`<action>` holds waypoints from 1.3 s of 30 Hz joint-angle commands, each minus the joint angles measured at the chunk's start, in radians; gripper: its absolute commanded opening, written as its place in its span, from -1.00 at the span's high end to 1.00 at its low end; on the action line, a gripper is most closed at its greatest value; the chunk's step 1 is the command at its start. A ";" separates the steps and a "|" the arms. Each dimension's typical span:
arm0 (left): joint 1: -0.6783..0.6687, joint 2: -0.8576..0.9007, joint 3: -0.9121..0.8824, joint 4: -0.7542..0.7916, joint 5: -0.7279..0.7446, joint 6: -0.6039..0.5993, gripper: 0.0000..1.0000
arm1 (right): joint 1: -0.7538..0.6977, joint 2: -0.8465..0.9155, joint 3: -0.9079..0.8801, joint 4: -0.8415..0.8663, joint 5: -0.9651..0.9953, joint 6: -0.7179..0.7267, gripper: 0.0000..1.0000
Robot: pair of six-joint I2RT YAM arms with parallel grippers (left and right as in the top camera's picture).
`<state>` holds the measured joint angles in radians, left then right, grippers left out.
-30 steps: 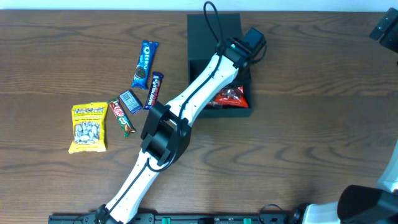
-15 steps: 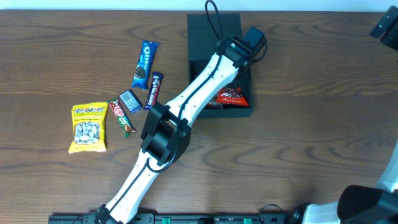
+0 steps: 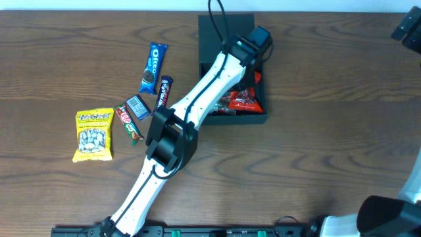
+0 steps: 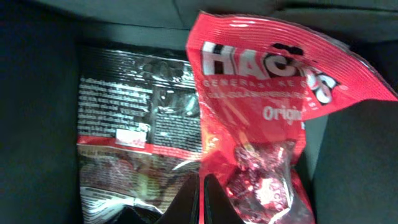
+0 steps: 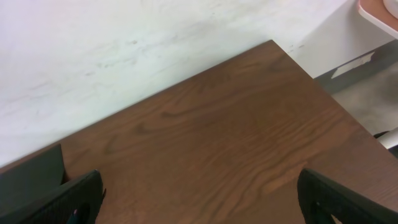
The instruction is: Pack container
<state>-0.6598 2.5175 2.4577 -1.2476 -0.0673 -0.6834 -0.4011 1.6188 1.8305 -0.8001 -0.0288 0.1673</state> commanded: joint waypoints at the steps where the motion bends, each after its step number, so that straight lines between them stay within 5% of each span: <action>1: -0.002 0.049 0.030 -0.006 -0.002 -0.008 0.88 | -0.003 -0.009 0.008 -0.003 -0.006 -0.014 -0.98; 9: -0.003 0.100 0.030 0.043 0.226 0.101 0.88 | -0.003 -0.009 0.008 -0.003 -0.006 -0.014 -0.98; 18: 0.004 0.101 0.030 0.055 0.236 0.138 0.88 | -0.003 -0.009 0.008 -0.007 -0.006 -0.014 -0.98; 20: 0.007 0.101 0.030 0.048 0.236 0.138 0.88 | -0.003 -0.008 0.006 -0.016 -0.010 -0.014 -0.85; 22: 0.010 0.101 0.030 0.045 0.236 0.138 0.88 | 0.003 0.003 -0.003 -0.021 -0.053 -0.023 -0.47; 23: 0.011 0.101 0.030 0.045 0.236 0.138 0.88 | 0.010 0.021 -0.019 -0.022 -0.123 -0.047 0.38; 25: 0.013 0.101 0.030 0.045 0.236 0.138 0.88 | 0.024 0.059 -0.061 -0.023 -0.208 -0.064 0.97; 33: 0.013 0.101 0.030 0.044 0.236 0.138 0.89 | 0.055 0.265 -0.272 -0.028 -0.649 -0.106 0.97; 39: 0.013 0.101 0.030 0.045 0.236 0.138 0.88 | 0.144 0.368 -0.354 -0.018 -0.732 -0.128 0.98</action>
<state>-0.6495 2.6072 2.4580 -1.1973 0.1581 -0.5522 -0.3107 1.9751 1.4761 -0.8253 -0.6373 0.0780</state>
